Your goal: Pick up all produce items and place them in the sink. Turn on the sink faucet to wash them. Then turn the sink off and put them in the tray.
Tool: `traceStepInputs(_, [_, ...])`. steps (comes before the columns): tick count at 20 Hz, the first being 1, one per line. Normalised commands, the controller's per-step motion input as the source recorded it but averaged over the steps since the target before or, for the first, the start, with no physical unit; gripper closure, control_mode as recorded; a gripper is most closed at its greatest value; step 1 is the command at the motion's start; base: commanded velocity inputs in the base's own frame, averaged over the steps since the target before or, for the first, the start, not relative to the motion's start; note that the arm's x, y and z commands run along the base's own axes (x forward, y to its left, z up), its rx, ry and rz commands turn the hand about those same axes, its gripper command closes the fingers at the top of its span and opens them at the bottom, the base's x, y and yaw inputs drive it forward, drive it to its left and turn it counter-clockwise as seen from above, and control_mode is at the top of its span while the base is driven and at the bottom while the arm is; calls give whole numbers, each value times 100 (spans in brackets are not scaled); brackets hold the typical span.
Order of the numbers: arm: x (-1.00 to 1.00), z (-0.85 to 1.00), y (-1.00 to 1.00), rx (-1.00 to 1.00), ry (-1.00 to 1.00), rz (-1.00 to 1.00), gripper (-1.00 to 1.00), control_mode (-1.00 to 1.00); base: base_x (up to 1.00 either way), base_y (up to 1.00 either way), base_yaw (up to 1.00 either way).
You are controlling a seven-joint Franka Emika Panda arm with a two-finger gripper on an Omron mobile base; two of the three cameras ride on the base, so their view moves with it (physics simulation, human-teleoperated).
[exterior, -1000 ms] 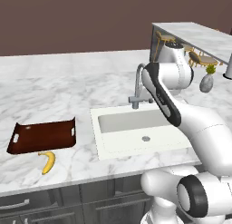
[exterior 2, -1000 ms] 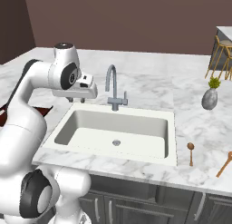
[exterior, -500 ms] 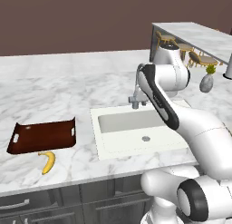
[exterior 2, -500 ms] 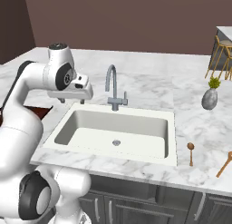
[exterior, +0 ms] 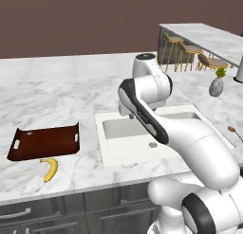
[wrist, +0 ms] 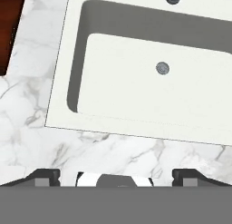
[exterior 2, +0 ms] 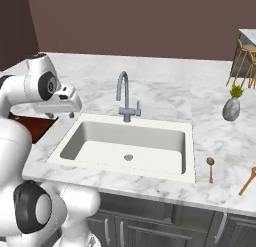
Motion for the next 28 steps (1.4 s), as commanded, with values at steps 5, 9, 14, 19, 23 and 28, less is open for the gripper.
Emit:
traceStepInputs(5, [0, -28, 72, -8, 12, 0, -100, -100, 0, 0, 0])
traceStepInputs(9, [0, -25, 72, -2, 5, 0, -100, -100, 0, 0, 0])
traceStepInputs(14, [0, -17, 67, 0, 1, -1, -100, -100, 0, 0, 0])
traceStepInputs(19, [-3, -17, 59, 0, 1, -2, -100, -100, 0, 0, 0])
traceStepInputs(23, [-11, -21, 54, 1, 0, -2, -100, -100, 0, 0, 0])
traceStepInputs(28, [-20, -19, 53, 4, 0, -1, -100, -100, 0, 0, 0])
